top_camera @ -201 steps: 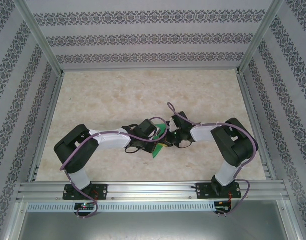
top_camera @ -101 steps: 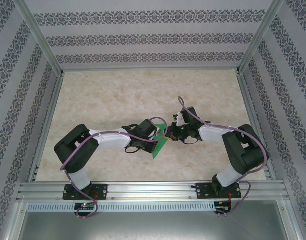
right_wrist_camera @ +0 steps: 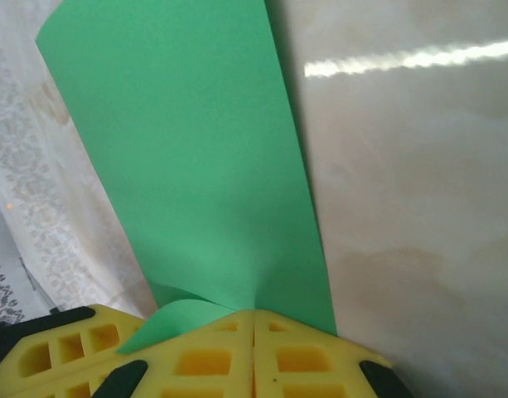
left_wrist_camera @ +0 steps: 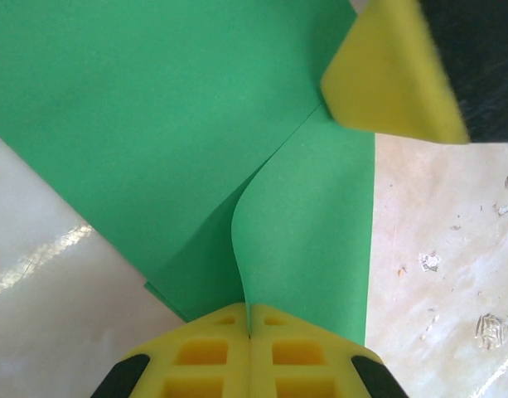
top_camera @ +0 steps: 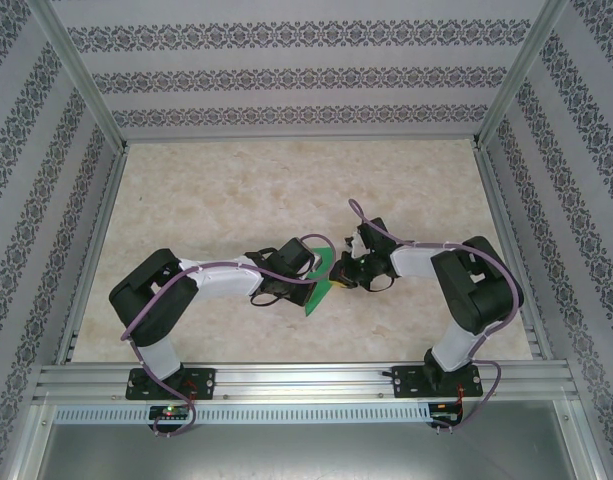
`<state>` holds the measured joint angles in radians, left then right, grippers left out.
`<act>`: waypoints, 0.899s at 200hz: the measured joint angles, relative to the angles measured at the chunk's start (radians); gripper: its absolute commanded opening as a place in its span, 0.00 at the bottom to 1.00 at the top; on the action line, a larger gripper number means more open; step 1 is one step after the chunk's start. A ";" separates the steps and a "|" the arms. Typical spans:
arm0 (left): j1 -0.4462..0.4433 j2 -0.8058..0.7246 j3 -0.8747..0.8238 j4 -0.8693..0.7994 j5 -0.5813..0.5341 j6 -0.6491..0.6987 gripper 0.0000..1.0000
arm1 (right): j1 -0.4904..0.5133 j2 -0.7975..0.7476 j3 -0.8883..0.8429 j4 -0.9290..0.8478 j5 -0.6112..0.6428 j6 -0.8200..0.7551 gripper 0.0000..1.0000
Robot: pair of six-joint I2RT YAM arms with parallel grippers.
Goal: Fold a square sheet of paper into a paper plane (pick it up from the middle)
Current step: Third fold the triangle at the center of the table.
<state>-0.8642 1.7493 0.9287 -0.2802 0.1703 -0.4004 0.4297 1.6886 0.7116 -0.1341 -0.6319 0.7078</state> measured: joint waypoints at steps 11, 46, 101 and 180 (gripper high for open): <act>0.000 0.000 0.000 0.000 0.000 0.000 0.00 | 0.000 -0.019 0.000 -0.013 0.006 0.001 0.07; 0.000 0.000 0.000 0.000 0.000 0.000 0.00 | 0.000 -0.010 0.035 -0.023 0.012 0.000 0.06; 0.000 0.000 0.000 0.000 0.000 0.000 0.00 | -0.006 0.065 0.050 0.023 -0.010 -0.001 0.05; 0.000 0.035 0.043 -0.012 -0.015 -0.031 0.00 | 0.090 -0.213 -0.136 0.108 0.101 0.159 0.02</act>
<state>-0.8642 1.7844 0.9718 -0.2920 0.1555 -0.4316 0.5198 1.4754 0.5758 -0.0257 -0.5304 0.8669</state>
